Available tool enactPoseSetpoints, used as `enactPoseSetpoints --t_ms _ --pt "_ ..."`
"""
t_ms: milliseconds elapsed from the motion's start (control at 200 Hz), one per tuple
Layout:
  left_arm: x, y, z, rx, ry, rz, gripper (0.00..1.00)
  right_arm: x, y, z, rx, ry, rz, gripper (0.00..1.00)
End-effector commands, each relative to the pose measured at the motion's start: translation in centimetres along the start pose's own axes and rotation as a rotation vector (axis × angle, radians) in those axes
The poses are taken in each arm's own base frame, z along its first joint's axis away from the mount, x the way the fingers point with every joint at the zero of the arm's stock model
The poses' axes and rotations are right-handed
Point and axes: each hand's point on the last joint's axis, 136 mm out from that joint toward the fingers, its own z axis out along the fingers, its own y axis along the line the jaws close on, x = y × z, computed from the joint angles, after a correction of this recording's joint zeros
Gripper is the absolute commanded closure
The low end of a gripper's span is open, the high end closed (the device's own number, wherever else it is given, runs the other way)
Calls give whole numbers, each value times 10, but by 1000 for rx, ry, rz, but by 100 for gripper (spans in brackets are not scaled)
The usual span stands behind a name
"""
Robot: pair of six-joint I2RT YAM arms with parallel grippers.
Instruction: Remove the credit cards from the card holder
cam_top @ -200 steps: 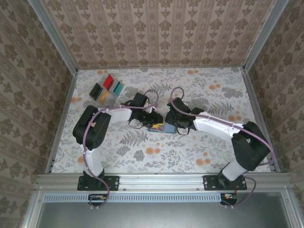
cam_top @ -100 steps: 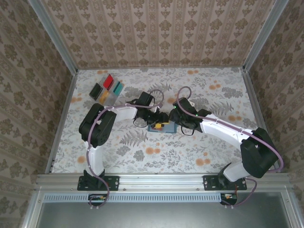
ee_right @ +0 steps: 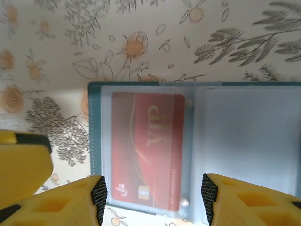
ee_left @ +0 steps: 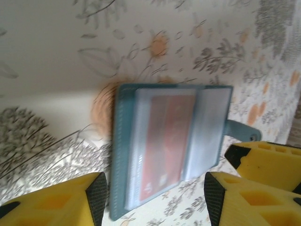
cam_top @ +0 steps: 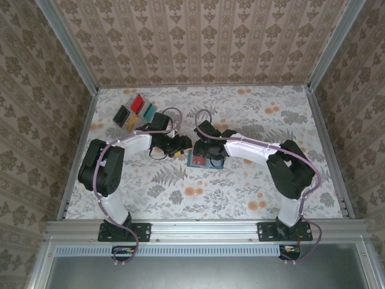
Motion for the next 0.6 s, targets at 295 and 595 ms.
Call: enactPoseSetpoints --t_ms 295,595 --pt "11 4 3 22 4 -32 56 31 -32 34 173 163 -64 52" --pt "14 -8 13 51 35 -19 67 44 -46 45 220 200 -64 64"
